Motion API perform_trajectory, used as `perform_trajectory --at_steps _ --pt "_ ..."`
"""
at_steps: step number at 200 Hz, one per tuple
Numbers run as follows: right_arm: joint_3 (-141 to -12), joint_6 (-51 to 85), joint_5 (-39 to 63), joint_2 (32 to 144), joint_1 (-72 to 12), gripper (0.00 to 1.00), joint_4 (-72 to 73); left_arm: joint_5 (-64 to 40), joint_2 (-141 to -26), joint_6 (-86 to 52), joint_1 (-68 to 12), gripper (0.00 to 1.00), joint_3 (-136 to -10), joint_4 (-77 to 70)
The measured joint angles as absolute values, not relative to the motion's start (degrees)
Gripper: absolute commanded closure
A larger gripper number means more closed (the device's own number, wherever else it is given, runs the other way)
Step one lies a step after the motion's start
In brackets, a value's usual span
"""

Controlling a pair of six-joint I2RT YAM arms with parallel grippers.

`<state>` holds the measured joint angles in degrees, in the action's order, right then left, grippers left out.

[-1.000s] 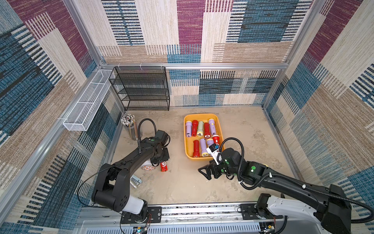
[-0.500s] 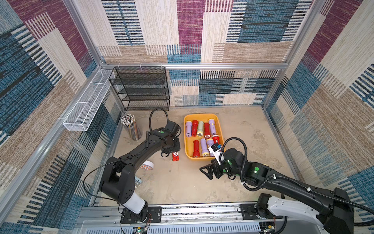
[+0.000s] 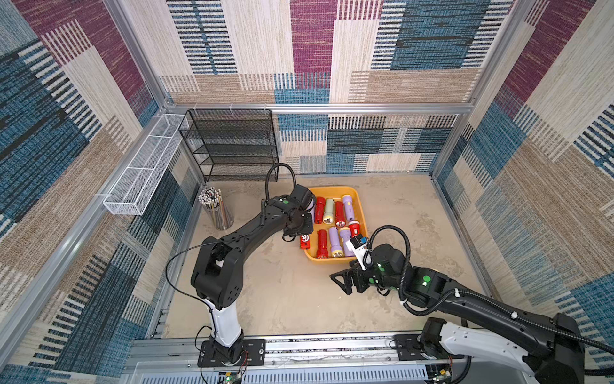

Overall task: Put the flashlights into the storage boxes
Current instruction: Place the flashlight at the storage box.

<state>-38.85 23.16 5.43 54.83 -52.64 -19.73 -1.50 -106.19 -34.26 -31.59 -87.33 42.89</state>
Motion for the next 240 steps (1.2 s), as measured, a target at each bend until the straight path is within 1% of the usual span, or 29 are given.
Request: perform_trajectory --at_steps 57,134,152,190,240 --pt "-38.1 23.1 4.8 54.7 -52.5 0.0 -20.5 -3.1 -113.2 -34.1 -33.8 0.61 -92.3 43.2" --pt "-38.1 23.1 4.3 55.9 -52.1 0.0 -20.8 -1.6 -115.4 -34.3 -34.4 0.61 -92.6 43.3" --pt "-38.1 23.1 4.3 55.9 -52.1 0.0 -20.8 -1.7 -116.2 -34.5 -34.6 0.56 -92.4 42.9" --pt "-38.1 23.1 4.0 55.9 -52.0 0.0 -20.9 -1.8 -116.6 -34.7 -35.4 0.44 -92.3 42.2" --pt "-38.4 23.1 3.9 56.0 -52.0 0.0 -20.9 -1.3 -111.9 -34.7 -36.3 0.39 -89.7 42.0"
